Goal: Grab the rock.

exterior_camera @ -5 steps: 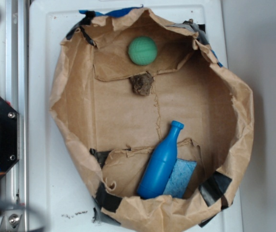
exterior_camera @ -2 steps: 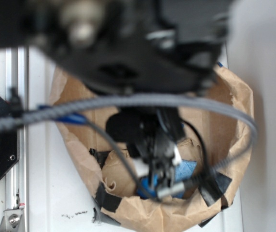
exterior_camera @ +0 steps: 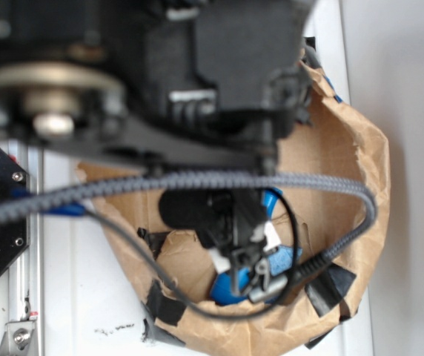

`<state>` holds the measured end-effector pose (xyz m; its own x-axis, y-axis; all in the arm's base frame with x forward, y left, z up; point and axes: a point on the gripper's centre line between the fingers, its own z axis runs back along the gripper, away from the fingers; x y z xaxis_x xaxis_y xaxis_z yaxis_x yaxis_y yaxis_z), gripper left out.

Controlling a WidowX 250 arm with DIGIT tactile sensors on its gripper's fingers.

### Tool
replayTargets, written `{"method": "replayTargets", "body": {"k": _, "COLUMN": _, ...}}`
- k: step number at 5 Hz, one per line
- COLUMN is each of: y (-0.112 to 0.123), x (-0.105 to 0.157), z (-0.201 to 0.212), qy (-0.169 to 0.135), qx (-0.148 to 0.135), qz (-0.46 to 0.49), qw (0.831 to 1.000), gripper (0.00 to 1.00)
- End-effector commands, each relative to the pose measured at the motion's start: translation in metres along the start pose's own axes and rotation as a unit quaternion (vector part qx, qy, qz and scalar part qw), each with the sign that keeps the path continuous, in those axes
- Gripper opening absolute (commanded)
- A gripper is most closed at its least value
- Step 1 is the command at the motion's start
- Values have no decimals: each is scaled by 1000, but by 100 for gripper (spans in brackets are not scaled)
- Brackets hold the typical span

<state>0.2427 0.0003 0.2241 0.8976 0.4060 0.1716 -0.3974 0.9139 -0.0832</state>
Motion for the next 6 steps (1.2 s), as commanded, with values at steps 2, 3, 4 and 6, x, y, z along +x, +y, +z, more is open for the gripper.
{"method": "replayTargets", "body": {"k": 2, "y": 10, "x": 8, "z": -14, "qy": -51, "qx": -3, "qz": 246, "qw": 968, "gripper": 100}}
{"method": "replayTargets", "body": {"k": 3, "y": 4, "x": 3, "z": -29, "qy": -55, "qx": -14, "qz": 256, "qw": 965, "gripper": 100}}
{"method": "replayTargets", "body": {"k": 4, "y": 12, "x": 3, "z": -58, "qy": -21, "qx": -21, "qz": 288, "qw": 957, "gripper": 100}}
{"method": "replayTargets", "body": {"k": 6, "y": 31, "x": 9, "z": -105, "qy": 25, "qx": -2, "qz": 337, "qw": 941, "gripper": 100}}
